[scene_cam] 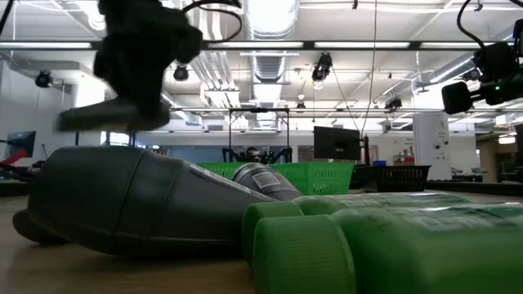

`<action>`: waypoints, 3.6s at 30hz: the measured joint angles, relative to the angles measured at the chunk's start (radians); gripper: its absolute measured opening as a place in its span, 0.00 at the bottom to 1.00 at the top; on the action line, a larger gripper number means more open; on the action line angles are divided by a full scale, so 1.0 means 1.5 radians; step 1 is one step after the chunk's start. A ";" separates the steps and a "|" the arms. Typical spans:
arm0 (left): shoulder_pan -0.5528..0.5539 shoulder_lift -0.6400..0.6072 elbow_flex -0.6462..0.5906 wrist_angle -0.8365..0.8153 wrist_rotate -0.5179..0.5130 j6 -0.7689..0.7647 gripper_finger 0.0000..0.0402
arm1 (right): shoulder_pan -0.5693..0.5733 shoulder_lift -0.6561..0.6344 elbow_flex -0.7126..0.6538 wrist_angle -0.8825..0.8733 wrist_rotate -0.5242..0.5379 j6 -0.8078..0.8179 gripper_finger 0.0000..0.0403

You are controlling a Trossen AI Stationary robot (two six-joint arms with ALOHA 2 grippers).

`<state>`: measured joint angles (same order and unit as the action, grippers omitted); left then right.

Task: Pick & Place Travel size toiletries
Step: Put the deodorant into the left green bin

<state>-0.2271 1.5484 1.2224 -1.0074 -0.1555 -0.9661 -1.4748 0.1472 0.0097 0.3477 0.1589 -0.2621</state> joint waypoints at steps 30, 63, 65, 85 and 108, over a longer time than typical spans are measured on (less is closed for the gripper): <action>0.587 -0.020 0.000 0.089 0.044 0.176 0.52 | 0.000 -0.001 0.000 0.000 0.000 0.000 0.84; 0.614 0.094 0.000 0.069 -0.052 0.104 0.56 | 0.000 -0.001 0.000 0.000 0.000 0.000 0.82; 0.617 0.103 0.000 0.071 -0.023 0.105 0.59 | 0.000 -0.001 0.000 0.000 0.000 0.000 0.81; 0.501 -0.082 0.005 0.055 -0.022 0.095 0.62 | 0.000 0.000 0.000 0.000 0.000 0.000 0.88; -0.099 0.055 0.016 0.123 -0.013 -0.481 0.67 | 0.000 -0.001 0.000 0.000 0.000 0.000 0.88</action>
<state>-0.3762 1.6314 1.2464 -0.8223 -0.1748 -1.6879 -1.4748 0.1463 0.0097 0.3481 0.1589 -0.2623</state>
